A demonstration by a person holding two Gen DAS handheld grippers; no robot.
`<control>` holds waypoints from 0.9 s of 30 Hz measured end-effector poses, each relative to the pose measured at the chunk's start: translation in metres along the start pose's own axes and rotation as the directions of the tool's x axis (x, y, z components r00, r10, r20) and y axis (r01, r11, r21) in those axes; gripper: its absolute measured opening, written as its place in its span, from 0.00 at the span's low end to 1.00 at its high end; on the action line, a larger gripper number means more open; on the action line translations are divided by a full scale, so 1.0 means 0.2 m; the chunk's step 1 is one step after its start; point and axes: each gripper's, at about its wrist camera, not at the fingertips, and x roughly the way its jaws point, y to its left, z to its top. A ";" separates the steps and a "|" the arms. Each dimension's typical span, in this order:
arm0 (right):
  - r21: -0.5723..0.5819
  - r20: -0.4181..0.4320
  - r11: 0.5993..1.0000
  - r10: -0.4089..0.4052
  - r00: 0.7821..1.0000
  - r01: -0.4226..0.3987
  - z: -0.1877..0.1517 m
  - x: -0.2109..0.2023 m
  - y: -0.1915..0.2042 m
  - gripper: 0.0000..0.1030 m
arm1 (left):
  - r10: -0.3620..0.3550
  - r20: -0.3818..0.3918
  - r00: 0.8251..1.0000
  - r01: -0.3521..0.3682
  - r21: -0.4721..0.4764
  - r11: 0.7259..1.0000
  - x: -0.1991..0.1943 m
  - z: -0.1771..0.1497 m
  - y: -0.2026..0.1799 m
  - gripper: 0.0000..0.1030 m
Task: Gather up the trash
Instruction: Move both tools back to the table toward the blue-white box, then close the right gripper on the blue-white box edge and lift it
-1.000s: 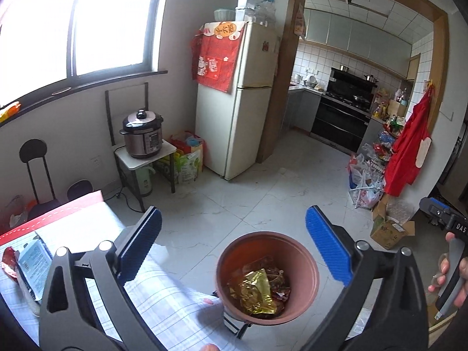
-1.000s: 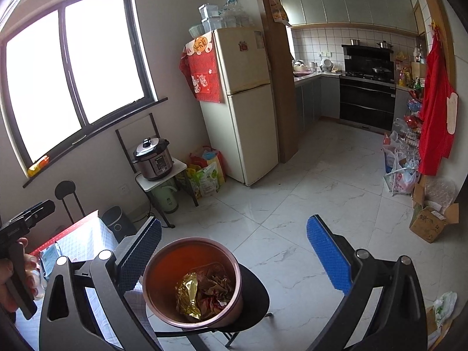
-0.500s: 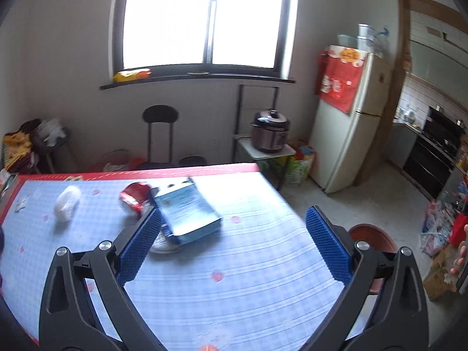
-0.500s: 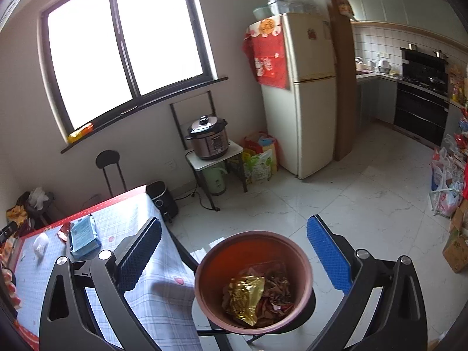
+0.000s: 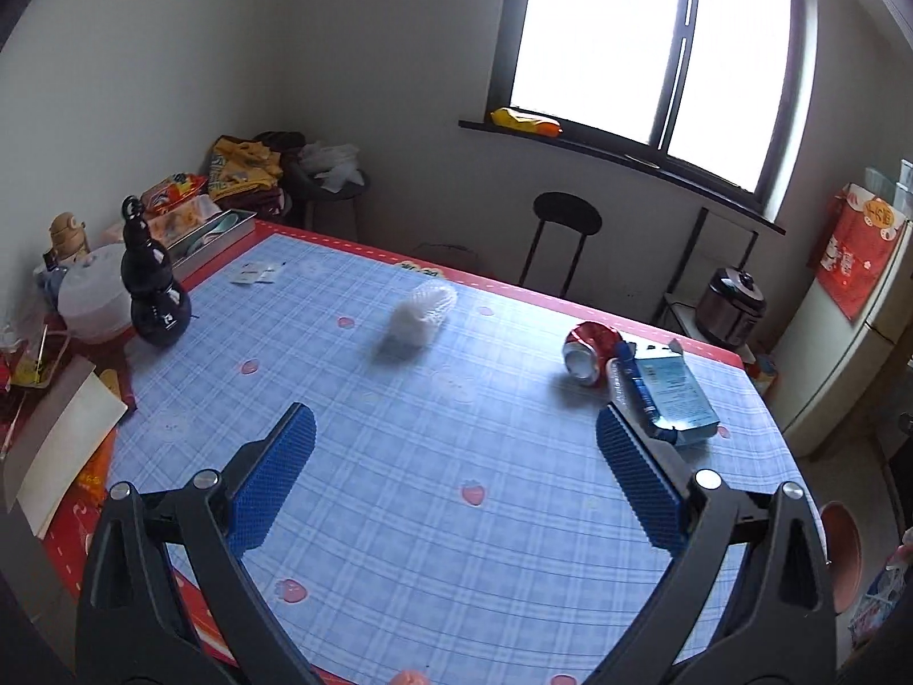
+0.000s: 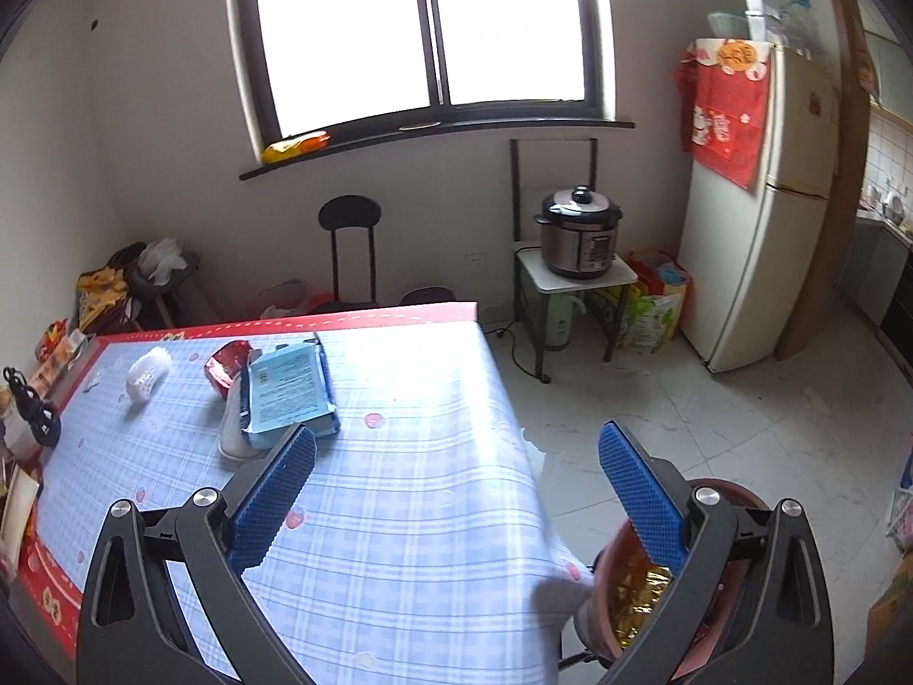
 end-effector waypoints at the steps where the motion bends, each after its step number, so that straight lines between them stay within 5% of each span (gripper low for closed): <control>1: -0.013 -0.012 1.000 0.014 1.000 -0.014 0.01 0.06 0.07 0.95 | 0.005 -0.008 1.000 -0.005 -0.010 1.000 0.02 -0.01 0.07 0.95; 8: -0.088 -0.096 0.990 0.098 0.991 -0.107 0.07 0.55 0.51 0.95 | 0.008 -0.062 0.998 -0.012 -0.056 0.998 0.21 -0.02 0.46 0.94; 19: -0.285 -0.295 0.957 -0.032 0.955 -0.056 -0.01 1.24 1.09 0.95 | 0.036 -0.117 0.992 -0.046 -0.079 0.996 0.45 0.02 0.80 0.94; 24: -0.253 -0.356 0.967 -0.110 0.928 0.018 -0.04 1.47 1.17 0.94 | 0.014 -0.139 0.990 -0.029 -0.103 0.994 0.51 0.02 0.88 0.94; 27: -0.224 -0.398 0.972 -0.158 0.904 0.072 -0.06 1.54 1.17 0.83 | 0.005 -0.143 0.990 -0.020 -0.107 0.994 0.53 0.01 0.93 0.94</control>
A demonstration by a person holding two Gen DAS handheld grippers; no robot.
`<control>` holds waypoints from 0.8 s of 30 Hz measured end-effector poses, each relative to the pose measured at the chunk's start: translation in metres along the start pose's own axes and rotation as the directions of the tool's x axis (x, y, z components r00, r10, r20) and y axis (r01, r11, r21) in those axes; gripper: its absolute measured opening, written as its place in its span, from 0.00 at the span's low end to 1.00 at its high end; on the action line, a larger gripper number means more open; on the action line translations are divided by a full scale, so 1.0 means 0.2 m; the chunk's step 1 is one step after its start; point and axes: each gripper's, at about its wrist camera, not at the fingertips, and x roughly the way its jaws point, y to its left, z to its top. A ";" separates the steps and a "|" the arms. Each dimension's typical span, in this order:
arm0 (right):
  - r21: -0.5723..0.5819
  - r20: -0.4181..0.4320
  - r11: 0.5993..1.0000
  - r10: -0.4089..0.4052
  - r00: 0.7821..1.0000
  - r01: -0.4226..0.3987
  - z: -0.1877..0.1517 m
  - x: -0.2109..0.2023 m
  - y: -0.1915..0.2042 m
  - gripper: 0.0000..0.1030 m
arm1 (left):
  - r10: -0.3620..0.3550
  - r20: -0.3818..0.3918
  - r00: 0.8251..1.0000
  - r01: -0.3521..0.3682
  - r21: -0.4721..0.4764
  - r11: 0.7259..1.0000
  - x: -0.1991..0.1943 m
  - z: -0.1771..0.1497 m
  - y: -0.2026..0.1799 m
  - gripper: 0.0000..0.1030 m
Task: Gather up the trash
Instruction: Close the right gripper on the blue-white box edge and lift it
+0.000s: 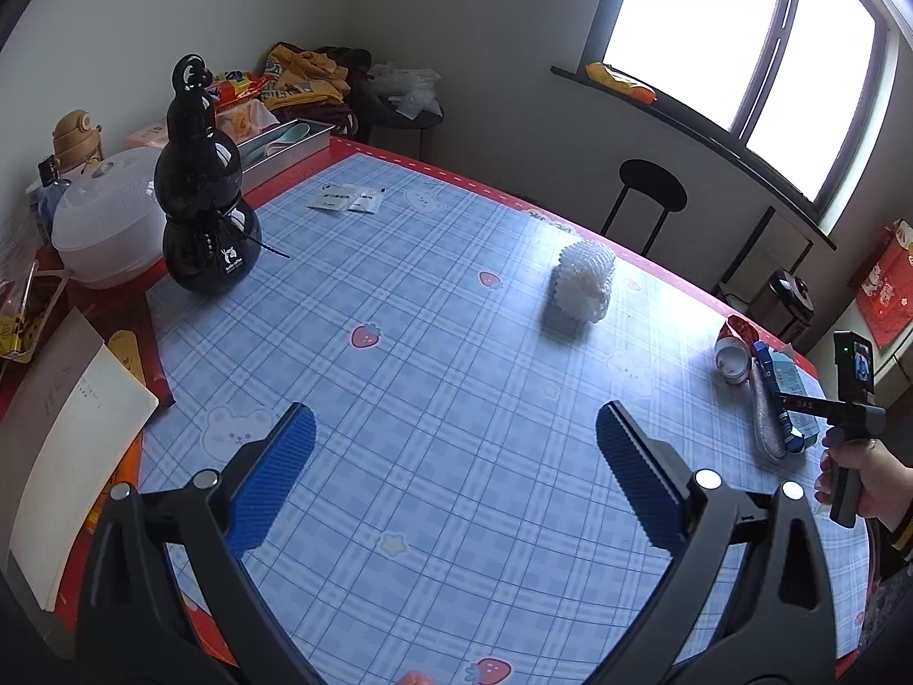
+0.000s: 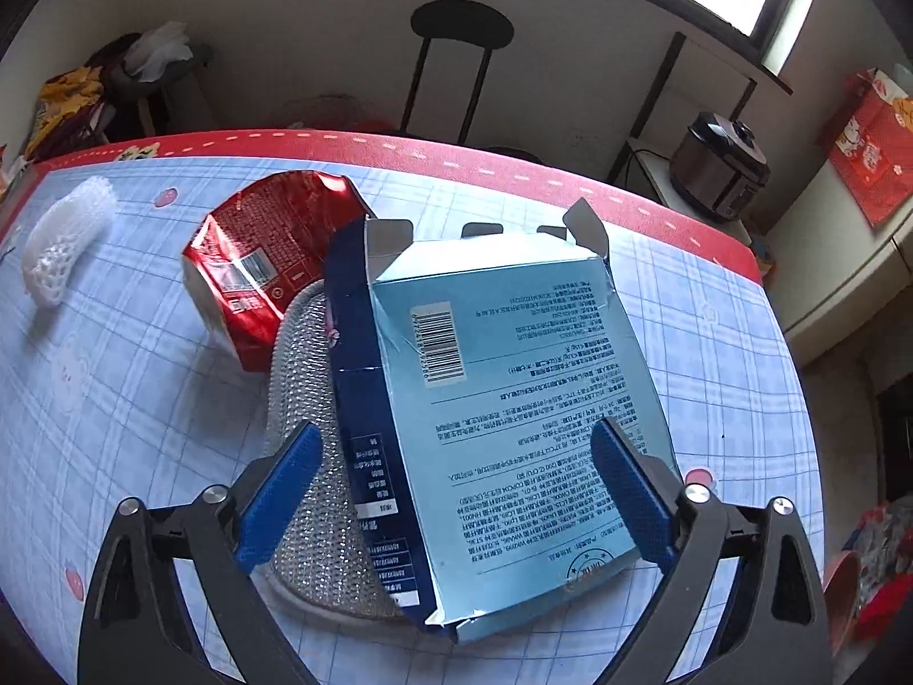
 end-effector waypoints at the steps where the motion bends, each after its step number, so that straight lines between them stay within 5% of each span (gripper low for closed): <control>1: -0.002 0.000 1.000 -0.017 1.000 0.017 -0.01 0.00 0.01 0.83 | -0.006 -0.003 1.000 0.006 -0.004 1.000 0.01 0.00 0.02 0.94; 9: -0.030 -0.017 0.995 -0.099 0.995 0.098 -0.06 -0.01 0.12 0.78 | -0.038 -0.036 0.999 0.037 -0.021 0.999 0.09 0.00 0.07 0.94; 15: -0.099 -0.031 0.991 -0.095 0.995 0.092 -0.08 -0.09 0.22 0.45 | -0.069 -0.030 0.997 0.069 0.006 0.998 0.09 0.02 0.05 0.94; 18: -0.052 -0.031 0.998 -0.034 0.999 0.032 -0.09 -0.16 0.21 0.05 | -0.083 -0.030 0.996 0.083 0.003 0.997 0.09 0.03 0.04 0.94; 24: -0.022 -0.020 1.000 -0.006 1.000 0.005 -0.11 -0.30 0.15 0.01 | -0.113 -0.024 0.993 0.113 0.008 0.994 0.09 0.05 0.01 0.94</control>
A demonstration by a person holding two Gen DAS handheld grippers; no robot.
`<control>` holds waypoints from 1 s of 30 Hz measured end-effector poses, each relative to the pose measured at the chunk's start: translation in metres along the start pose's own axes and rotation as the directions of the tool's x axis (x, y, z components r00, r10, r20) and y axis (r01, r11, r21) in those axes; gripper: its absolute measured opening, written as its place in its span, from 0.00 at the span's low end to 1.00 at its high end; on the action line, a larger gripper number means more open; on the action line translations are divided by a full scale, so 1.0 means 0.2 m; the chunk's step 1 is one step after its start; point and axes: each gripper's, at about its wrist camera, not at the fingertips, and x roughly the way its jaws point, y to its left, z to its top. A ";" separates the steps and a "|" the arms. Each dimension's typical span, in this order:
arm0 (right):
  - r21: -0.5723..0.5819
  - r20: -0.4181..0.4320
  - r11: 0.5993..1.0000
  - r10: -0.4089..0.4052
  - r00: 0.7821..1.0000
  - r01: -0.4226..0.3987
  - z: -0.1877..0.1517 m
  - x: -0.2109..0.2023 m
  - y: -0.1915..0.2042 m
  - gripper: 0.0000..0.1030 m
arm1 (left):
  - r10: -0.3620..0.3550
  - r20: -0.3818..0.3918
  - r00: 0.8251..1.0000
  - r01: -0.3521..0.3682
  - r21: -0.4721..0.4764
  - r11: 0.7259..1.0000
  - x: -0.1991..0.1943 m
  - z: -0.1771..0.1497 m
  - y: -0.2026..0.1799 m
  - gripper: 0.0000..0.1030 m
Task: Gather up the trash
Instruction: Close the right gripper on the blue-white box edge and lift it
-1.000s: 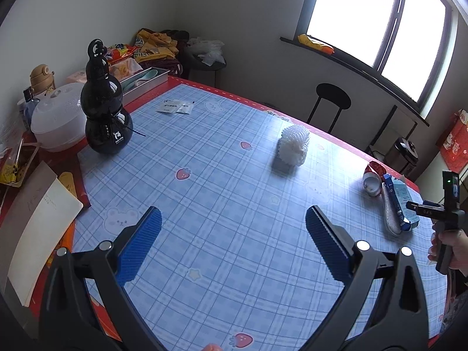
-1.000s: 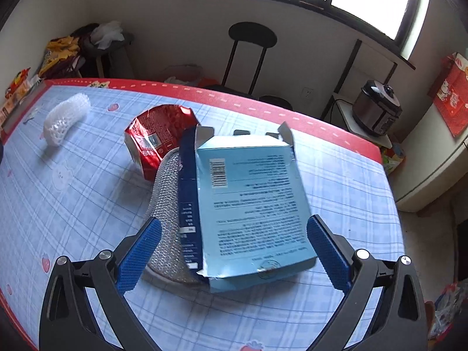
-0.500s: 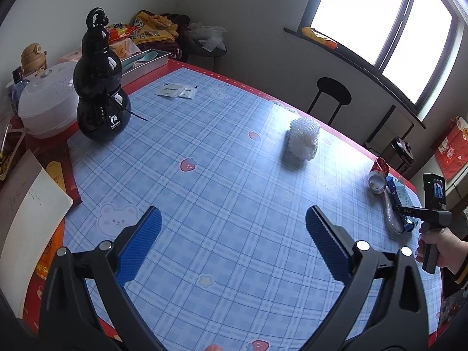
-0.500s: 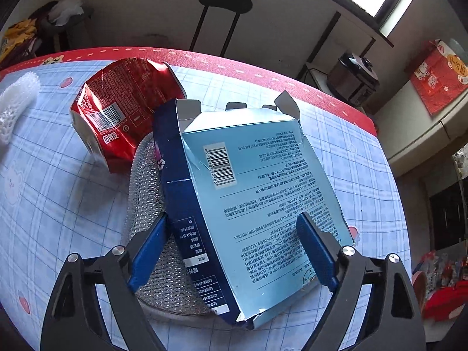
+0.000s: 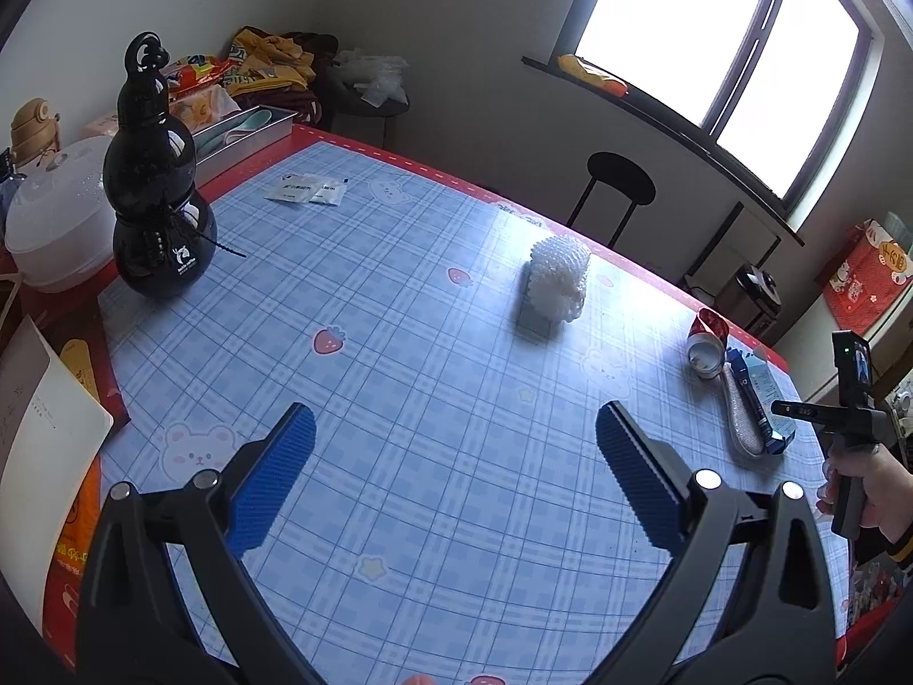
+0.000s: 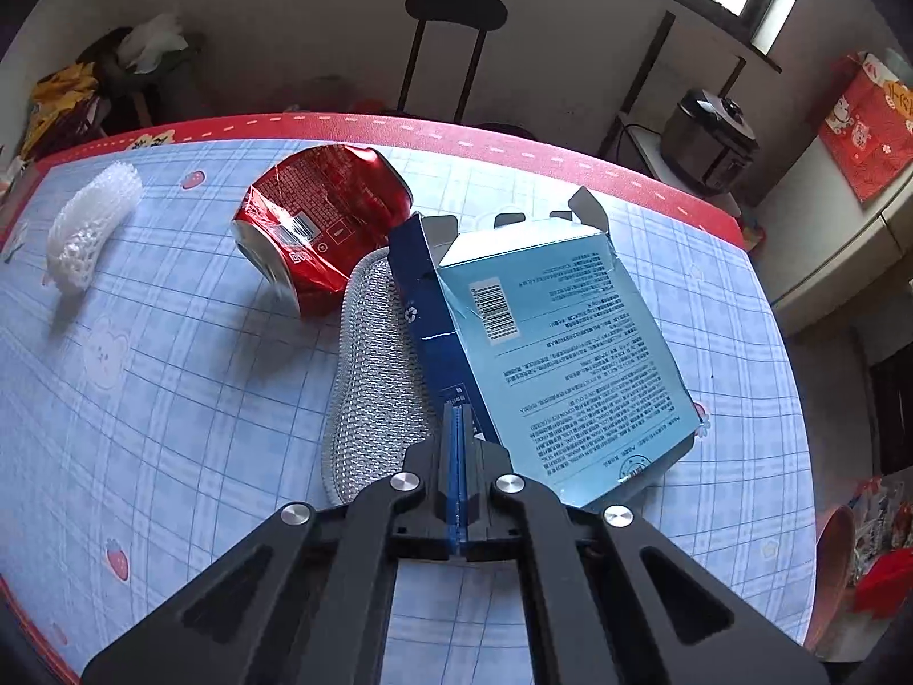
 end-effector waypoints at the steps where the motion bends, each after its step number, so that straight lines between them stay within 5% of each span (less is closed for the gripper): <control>1: -0.020 0.004 1.000 -0.020 1.000 0.020 -0.01 -0.02 0.00 0.01 | -0.005 0.001 1.000 0.005 0.004 1.000 0.00 0.00 -0.01 0.94; 3: -0.076 -0.008 0.997 -0.027 1.000 0.026 -0.03 -0.02 -0.01 0.09 | -0.015 -0.001 1.000 0.015 0.010 1.000 0.01 0.00 -0.03 0.94; 5: -0.123 0.002 0.991 -0.049 0.999 0.049 -0.08 -0.02 -0.03 0.45 | -0.025 -0.004 1.000 0.026 0.012 1.000 0.01 0.00 -0.05 0.94; 12: -0.349 0.027 0.927 -0.138 0.990 0.139 -0.24 0.08 0.01 0.47 | -0.038 -0.030 0.999 0.039 0.031 0.999 0.03 -0.05 -0.10 0.94; 18: -0.368 0.048 0.908 -0.195 0.980 0.199 -0.19 0.16 0.05 0.49 | -0.029 -0.025 0.999 0.030 0.014 0.999 0.01 -0.06 -0.07 0.94; 22: -0.264 0.053 0.937 -0.223 0.973 0.229 -0.17 0.18 -0.03 0.75 | -0.021 -0.030 0.999 0.021 0.010 1.000 0.00 -0.08 -0.05 0.94; 26: -0.145 -0.003 0.984 -0.100 0.995 0.098 -0.16 0.20 -0.15 0.67 | -0.016 -0.042 0.999 0.016 -0.002 1.000 0.01 -0.09 -0.04 0.94; 30: -0.193 -0.004 0.977 -0.091 0.996 0.088 -0.14 0.17 -0.12 0.47 | -0.028 -0.039 0.999 0.028 -0.003 1.000 0.02 -0.08 -0.06 0.94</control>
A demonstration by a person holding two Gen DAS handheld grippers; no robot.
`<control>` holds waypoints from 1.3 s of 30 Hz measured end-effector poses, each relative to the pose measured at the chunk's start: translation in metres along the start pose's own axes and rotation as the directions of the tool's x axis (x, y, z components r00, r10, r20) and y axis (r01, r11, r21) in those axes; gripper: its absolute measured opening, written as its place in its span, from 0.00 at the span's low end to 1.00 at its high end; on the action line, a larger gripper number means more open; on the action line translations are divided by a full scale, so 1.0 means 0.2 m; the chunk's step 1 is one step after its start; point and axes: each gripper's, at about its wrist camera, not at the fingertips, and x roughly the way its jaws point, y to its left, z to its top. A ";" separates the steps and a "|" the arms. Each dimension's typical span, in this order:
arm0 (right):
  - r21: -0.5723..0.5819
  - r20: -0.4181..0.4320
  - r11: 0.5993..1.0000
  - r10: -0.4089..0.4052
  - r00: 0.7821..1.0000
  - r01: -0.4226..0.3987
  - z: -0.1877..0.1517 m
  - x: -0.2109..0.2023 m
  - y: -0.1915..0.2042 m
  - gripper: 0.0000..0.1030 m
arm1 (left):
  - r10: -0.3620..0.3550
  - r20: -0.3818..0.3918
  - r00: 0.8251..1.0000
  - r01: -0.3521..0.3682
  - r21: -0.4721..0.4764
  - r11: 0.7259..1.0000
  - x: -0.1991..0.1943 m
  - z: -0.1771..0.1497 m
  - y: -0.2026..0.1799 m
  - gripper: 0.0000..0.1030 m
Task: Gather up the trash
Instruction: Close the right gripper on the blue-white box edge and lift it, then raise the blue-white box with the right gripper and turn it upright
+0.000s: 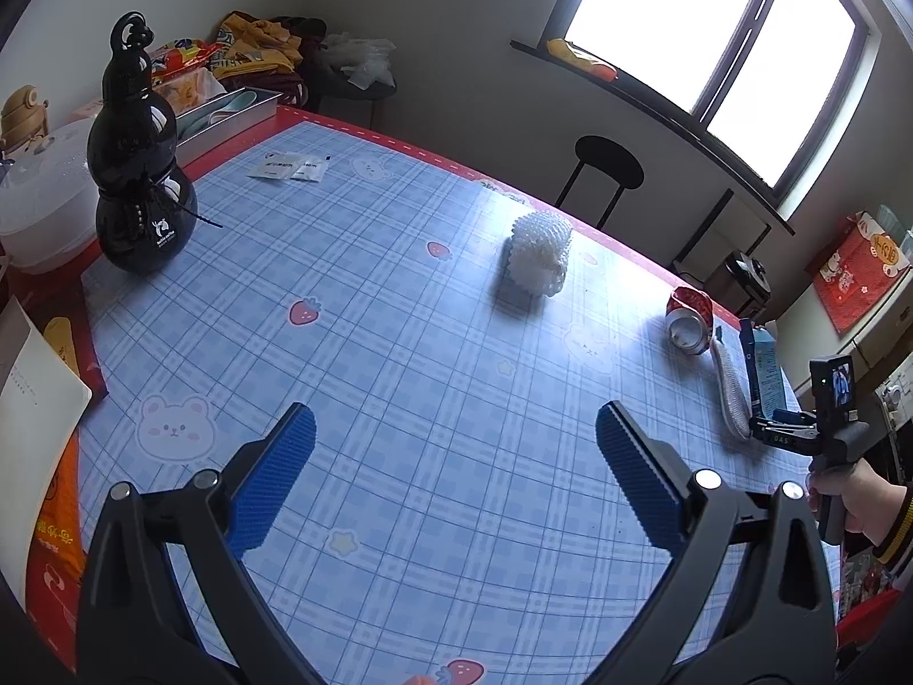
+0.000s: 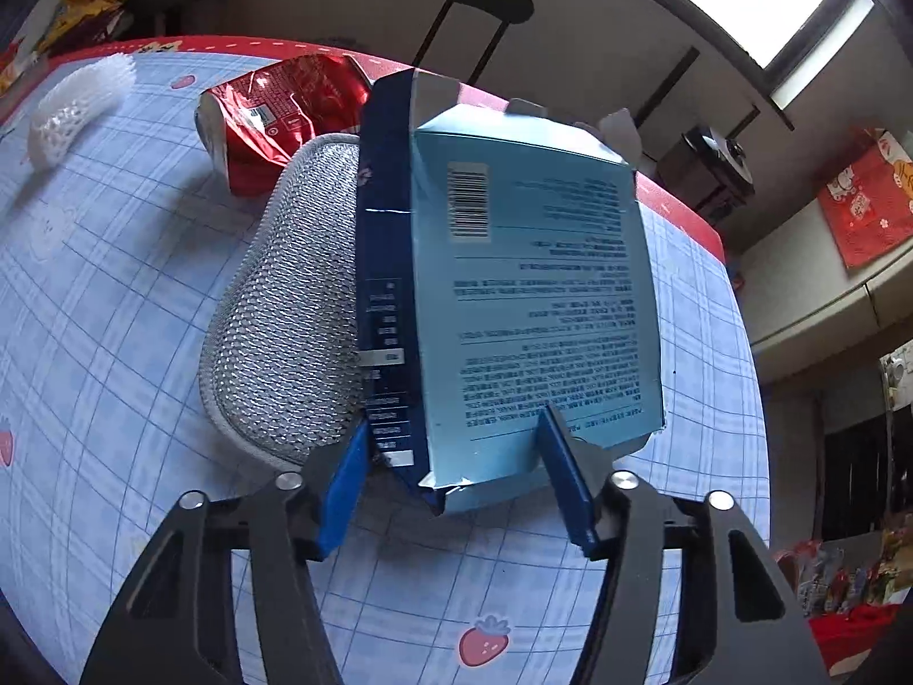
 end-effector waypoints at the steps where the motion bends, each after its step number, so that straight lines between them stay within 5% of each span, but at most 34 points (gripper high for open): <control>1: 0.001 0.005 1.000 0.005 1.000 -0.005 0.00 -0.01 0.00 0.44 | -0.005 0.002 1.000 0.005 0.004 1.000 0.00 0.01 -0.01 0.94; 13: 0.242 0.078 0.955 0.159 0.984 -0.173 -0.08 -0.25 -0.28 0.21 | -0.051 0.010 0.999 0.050 0.033 0.998 0.03 0.05 -0.14 0.94; 24: 0.376 0.133 0.893 0.213 0.968 -0.248 -0.42 -0.40 -0.42 0.21 | -0.087 -0.001 0.996 0.086 0.087 0.992 0.06 0.07 -0.27 0.94; 28: 0.426 0.160 0.843 0.286 0.945 -0.328 -0.55 -0.48 -0.42 0.21 | -0.102 -0.009 0.995 0.103 0.110 0.989 0.07 0.07 -0.33 0.94; 36: 0.598 0.231 0.660 0.402 0.886 -0.455 -0.75 -0.64 -0.57 0.20 | -0.137 -0.016 0.990 0.138 0.137 0.981 0.08 0.06 -0.44 0.94; 39: 0.635 0.229 0.633 0.394 0.890 -0.443 -0.81 -0.66 -0.64 0.20 | -0.152 -0.017 0.988 0.153 0.146 0.977 0.08 0.05 -0.47 0.94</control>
